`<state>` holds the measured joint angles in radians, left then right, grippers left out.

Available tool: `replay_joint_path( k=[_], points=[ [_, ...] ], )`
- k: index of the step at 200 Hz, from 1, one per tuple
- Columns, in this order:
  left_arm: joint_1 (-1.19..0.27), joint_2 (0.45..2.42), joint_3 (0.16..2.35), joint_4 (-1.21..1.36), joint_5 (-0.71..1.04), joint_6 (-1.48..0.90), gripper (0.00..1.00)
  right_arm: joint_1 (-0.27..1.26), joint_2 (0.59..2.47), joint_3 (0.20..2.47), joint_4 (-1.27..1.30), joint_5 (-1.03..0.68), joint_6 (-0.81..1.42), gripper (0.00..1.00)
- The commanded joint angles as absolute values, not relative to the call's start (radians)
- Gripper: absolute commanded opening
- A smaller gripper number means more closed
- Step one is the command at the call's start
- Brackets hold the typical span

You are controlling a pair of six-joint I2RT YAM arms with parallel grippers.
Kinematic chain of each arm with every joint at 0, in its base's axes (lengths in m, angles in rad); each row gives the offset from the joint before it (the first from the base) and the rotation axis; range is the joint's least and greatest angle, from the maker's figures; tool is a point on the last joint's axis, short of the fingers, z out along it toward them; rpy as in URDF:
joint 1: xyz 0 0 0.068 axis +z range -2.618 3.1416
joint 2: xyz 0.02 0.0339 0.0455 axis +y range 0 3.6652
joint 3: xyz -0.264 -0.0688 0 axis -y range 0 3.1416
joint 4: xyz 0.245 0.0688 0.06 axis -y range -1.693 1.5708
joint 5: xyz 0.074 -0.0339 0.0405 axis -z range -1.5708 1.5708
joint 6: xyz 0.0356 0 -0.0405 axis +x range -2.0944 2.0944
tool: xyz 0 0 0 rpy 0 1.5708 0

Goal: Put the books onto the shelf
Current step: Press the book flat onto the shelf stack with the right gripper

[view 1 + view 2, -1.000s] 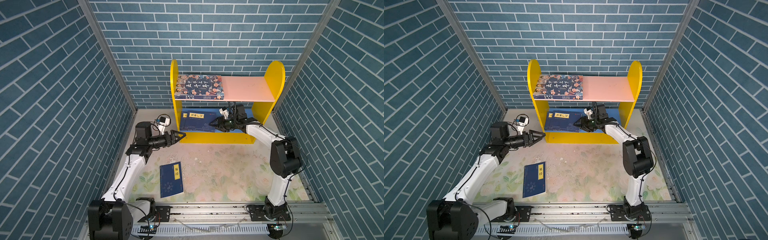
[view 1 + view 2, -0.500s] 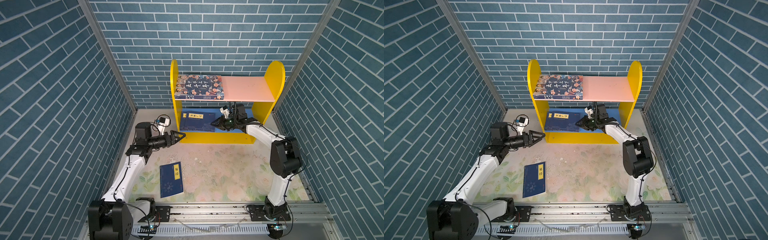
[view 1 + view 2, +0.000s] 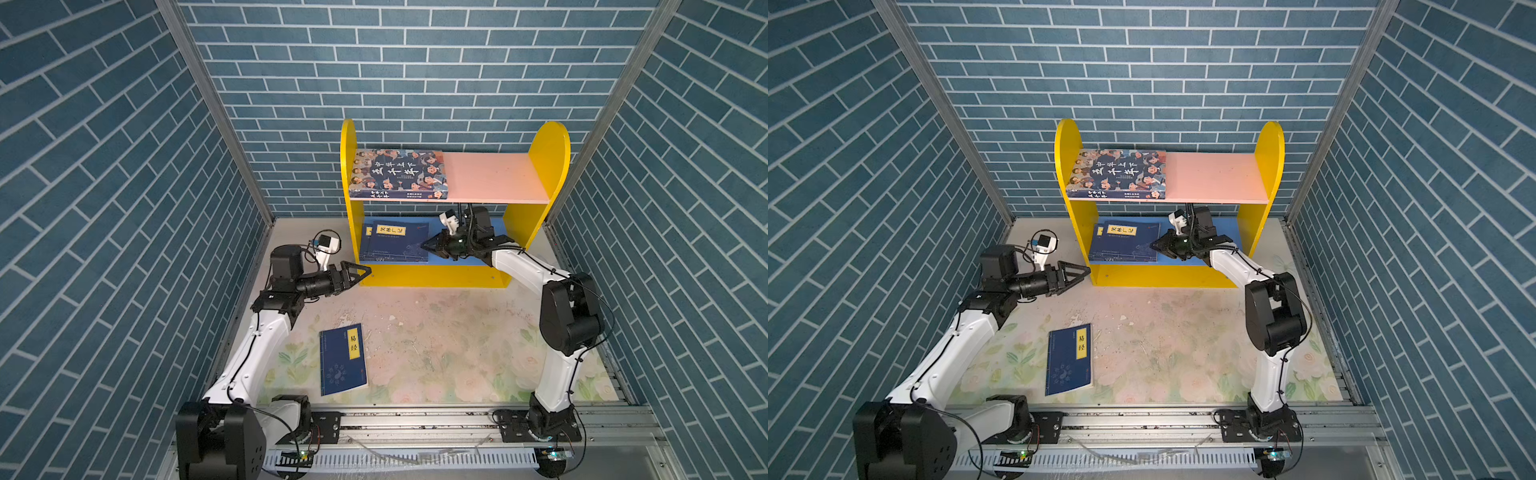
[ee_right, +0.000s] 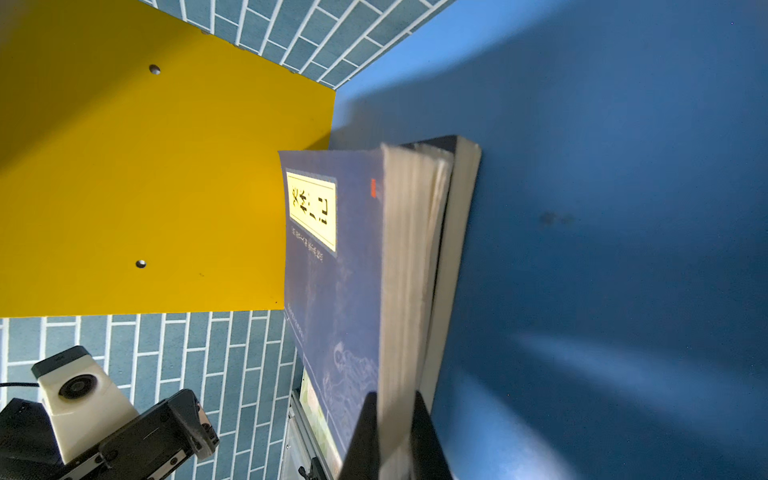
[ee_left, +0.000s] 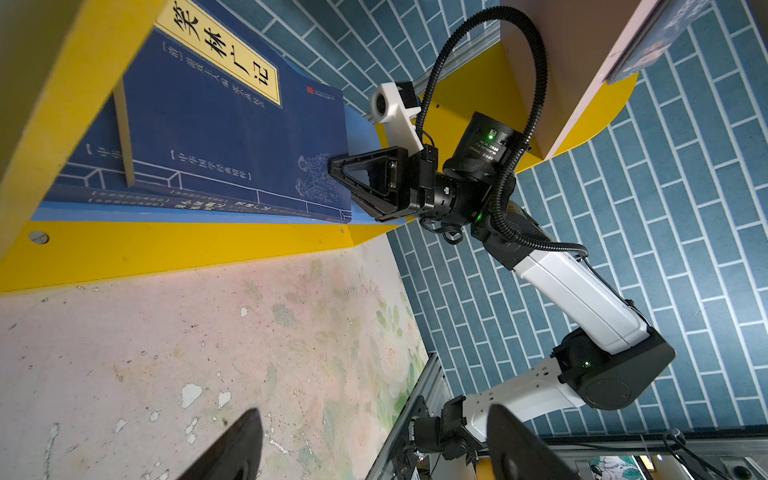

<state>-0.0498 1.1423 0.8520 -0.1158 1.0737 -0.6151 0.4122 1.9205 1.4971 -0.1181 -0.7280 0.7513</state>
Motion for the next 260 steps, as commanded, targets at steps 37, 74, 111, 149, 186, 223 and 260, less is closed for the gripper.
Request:
replay_joint_path(
  k=[37,74,111,149,186,223,260],
  points=[
    [-0.041,1.118,0.842,-0.107,1.077,-0.603,0.86,0.426,1.965,1.585,-0.143,-0.724,0.701,0.0],
    [-0.041,1.119,0.842,-0.108,1.078,-0.602,0.86,0.434,1.98,1.619,-0.164,-0.719,0.69,0.0],
    [-0.041,1.116,0.841,-0.108,1.078,-0.602,0.86,0.45,1.999,1.657,-0.214,-0.727,0.653,0.0],
    [-0.04,1.114,0.839,-0.106,1.078,-0.602,0.86,0.462,2.003,1.675,-0.261,-0.711,0.617,0.0],
    [-0.04,1.113,0.838,-0.106,1.078,-0.602,0.86,0.463,2.002,1.678,-0.269,-0.684,0.623,0.0],
    [-0.04,1.107,0.838,-0.107,1.078,-0.603,0.86,0.465,2.017,1.699,-0.275,-0.689,0.626,0.0],
    [-0.041,1.104,0.837,-0.106,1.078,-0.604,0.86,0.468,2.026,1.714,-0.283,-0.694,0.624,0.0]
  ],
)
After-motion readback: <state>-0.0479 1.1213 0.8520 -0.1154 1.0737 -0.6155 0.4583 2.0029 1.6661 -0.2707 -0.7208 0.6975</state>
